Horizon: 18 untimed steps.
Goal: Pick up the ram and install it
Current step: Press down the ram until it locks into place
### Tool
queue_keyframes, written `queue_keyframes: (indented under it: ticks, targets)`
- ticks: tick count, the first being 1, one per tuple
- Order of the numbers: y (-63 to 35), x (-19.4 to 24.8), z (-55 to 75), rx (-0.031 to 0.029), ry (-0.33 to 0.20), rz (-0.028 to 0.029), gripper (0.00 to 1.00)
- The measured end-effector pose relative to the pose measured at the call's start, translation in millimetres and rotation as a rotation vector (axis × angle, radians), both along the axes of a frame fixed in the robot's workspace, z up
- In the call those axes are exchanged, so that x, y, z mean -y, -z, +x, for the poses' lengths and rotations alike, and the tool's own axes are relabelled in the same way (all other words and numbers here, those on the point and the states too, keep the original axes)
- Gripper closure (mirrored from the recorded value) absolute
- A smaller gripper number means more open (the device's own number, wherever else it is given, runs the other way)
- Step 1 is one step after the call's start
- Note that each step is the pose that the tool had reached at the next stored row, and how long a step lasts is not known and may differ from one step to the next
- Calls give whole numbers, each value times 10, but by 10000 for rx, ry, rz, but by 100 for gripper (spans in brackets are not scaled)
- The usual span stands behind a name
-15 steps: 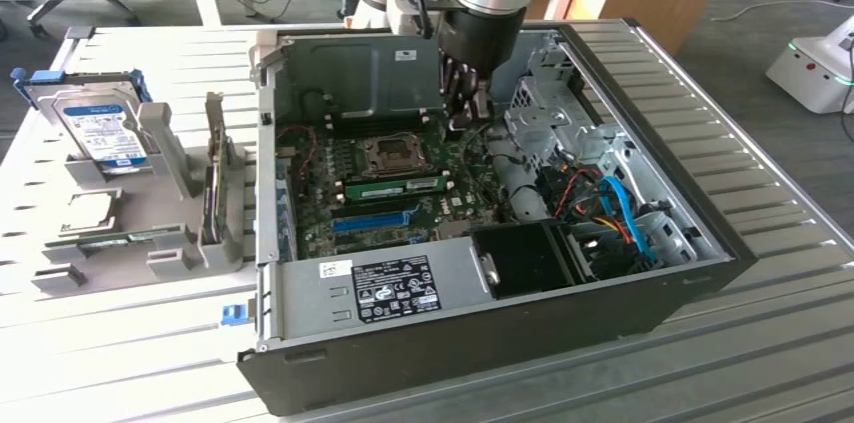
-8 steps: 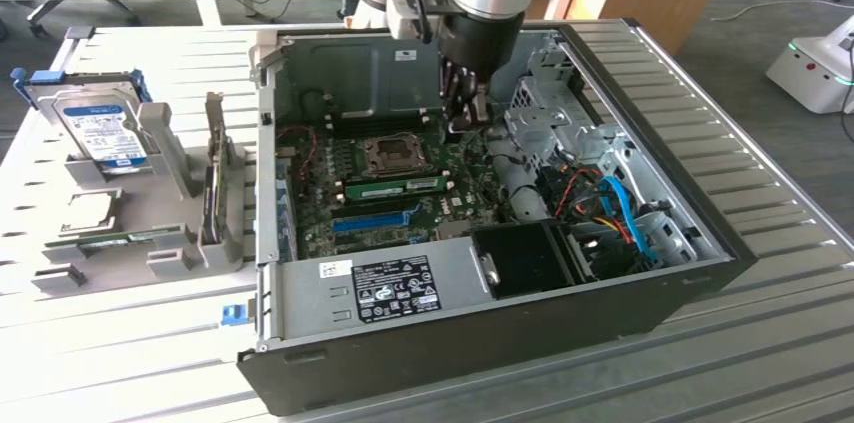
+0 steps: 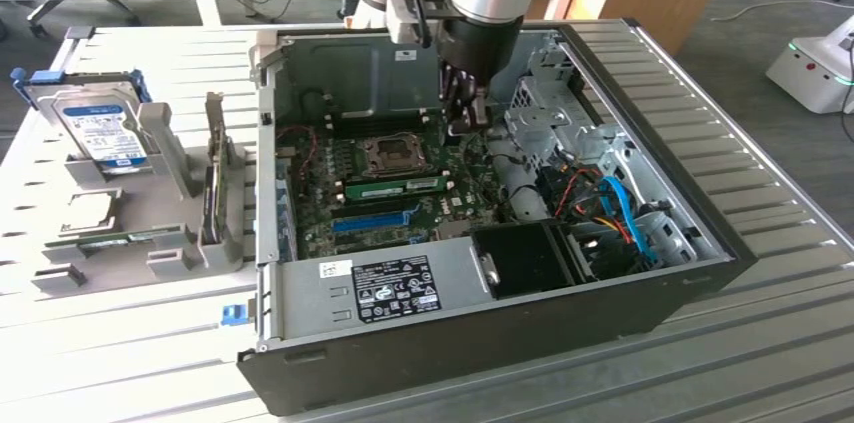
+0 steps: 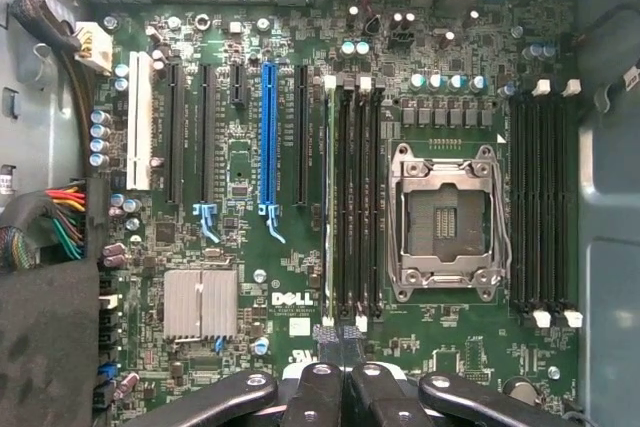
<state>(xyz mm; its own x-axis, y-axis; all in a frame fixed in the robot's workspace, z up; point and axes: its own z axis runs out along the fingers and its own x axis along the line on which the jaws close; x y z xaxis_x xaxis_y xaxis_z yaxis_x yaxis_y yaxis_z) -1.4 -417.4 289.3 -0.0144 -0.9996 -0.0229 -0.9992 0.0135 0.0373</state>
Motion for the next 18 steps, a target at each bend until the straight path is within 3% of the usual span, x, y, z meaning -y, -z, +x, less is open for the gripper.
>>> queue_keyframes:
  ticks: [18]
  targets:
    - [140, 0, 0, 0, 0, 0, 89]
